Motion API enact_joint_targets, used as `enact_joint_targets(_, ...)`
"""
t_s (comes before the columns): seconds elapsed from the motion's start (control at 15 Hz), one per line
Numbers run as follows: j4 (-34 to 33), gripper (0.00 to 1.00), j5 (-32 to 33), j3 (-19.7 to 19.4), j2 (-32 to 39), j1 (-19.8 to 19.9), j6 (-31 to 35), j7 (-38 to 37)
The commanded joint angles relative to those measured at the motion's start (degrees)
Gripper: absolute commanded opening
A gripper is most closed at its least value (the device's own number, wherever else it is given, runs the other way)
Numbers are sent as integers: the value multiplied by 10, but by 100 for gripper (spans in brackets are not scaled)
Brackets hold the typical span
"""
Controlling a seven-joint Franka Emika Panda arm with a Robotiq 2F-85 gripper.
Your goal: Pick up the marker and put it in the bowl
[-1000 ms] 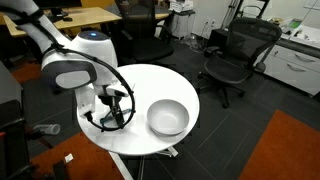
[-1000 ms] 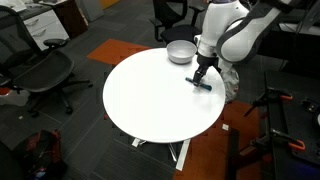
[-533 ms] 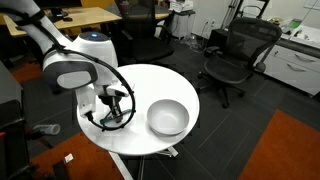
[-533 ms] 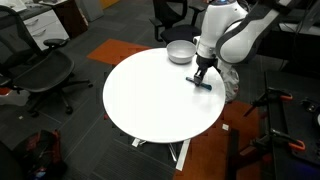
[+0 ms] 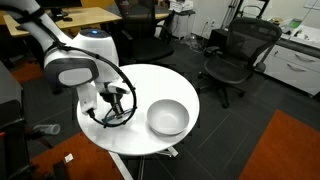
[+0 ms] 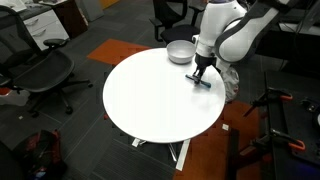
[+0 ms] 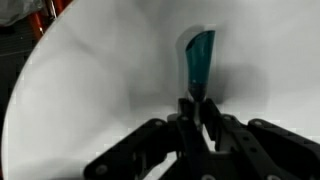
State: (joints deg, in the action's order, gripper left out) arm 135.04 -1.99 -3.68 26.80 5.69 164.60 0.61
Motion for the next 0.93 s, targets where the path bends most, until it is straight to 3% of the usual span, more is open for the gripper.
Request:
enact_joint_targets(0.0,14,5,14,-21,-66,-31,-25,-30)
enact_joint_targets(0.53,-25,5,118,-106,-144,-73,-25,-117)
enact_joint_targets(0.87,-88,5,147,-121,-127,-65,-30,-149)
